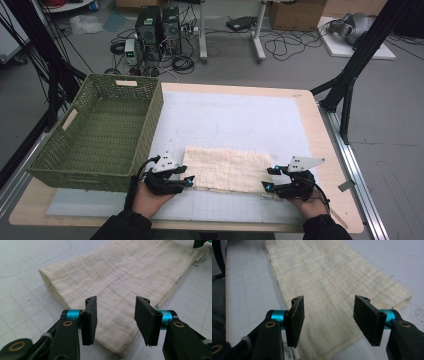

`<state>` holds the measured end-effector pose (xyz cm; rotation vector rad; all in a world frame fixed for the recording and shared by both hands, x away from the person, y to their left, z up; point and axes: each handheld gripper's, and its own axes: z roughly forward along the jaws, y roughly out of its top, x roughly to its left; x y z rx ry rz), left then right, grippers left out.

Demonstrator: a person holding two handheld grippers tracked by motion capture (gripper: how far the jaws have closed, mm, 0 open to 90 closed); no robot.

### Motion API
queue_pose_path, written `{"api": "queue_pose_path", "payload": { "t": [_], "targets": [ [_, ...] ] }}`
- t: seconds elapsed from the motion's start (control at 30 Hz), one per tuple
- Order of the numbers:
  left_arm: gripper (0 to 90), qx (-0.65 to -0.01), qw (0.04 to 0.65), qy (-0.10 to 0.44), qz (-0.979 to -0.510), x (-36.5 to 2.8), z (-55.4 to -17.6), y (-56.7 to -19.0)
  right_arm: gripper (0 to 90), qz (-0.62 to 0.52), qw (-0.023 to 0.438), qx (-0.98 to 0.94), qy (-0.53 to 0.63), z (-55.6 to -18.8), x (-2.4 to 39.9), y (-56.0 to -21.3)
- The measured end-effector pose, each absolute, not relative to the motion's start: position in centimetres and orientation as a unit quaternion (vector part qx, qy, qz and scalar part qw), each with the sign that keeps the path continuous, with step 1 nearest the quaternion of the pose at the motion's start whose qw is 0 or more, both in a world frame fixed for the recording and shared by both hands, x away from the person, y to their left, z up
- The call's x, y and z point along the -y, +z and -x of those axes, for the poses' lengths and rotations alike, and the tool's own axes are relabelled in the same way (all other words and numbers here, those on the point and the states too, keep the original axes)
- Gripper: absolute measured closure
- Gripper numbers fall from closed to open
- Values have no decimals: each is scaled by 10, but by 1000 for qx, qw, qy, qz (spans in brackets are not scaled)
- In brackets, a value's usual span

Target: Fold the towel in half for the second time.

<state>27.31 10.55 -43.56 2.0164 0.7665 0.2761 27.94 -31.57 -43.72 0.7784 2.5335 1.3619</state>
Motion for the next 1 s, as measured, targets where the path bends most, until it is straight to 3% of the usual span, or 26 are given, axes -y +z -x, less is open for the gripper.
{"api": "queue_pose_path", "payload": {
  "t": [0.23, 0.63, 0.8, 1.0],
  "targets": [
    [570, -316, 464, 108, -821, -103, -277, -435, 467, -262, 80, -846, 456, -281, 315, -437],
    [862, -361, 465, 143, -796, -88, -308, -426, 788, -270, 70, -850, 447, -317, 303, -427],
    [882, -399, 464, 149, -777, -78, -329, -427, 818, -275, 71, -851, 441, -336, 291, -427],
    [886, -446, 417, 140, -779, -77, -347, -441, 822, -297, 70, -859, 411, -353, 288, -439]
  ]
}}
